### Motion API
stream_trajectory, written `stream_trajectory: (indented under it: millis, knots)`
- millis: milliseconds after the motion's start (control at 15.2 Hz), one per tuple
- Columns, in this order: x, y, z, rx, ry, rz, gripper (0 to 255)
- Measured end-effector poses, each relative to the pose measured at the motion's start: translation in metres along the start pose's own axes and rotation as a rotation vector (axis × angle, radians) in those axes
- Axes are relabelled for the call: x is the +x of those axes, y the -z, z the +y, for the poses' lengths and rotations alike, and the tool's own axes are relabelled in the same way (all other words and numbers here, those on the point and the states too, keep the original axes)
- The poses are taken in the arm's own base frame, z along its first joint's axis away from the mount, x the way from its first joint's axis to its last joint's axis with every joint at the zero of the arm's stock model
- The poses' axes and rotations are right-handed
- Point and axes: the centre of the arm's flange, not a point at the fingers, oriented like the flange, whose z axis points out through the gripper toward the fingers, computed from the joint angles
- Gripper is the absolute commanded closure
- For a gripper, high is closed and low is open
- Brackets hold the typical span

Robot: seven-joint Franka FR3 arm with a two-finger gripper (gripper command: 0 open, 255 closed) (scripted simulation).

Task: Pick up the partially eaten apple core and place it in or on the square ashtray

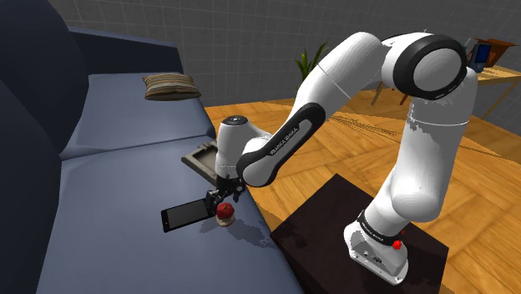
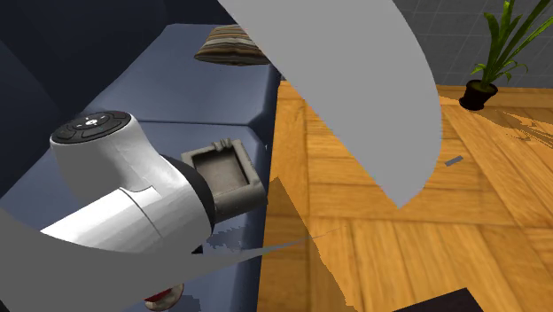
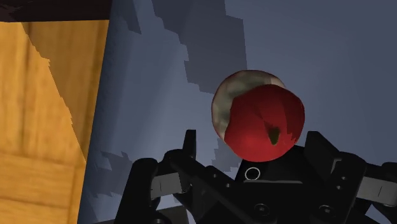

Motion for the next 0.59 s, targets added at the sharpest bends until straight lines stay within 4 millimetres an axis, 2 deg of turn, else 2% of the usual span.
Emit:
stream_trajectory:
  millis: [462, 528, 594]
  knots:
    - [0.0001, -0.0054, -0.0002, 0.000, 0.000, 0.001, 0]
    - [0.0001, -0.0054, -0.0002, 0.000, 0.000, 0.001, 255]
    - [0.0001, -0.0053, -0.0003, 0.000, 0.000, 0.001, 255]
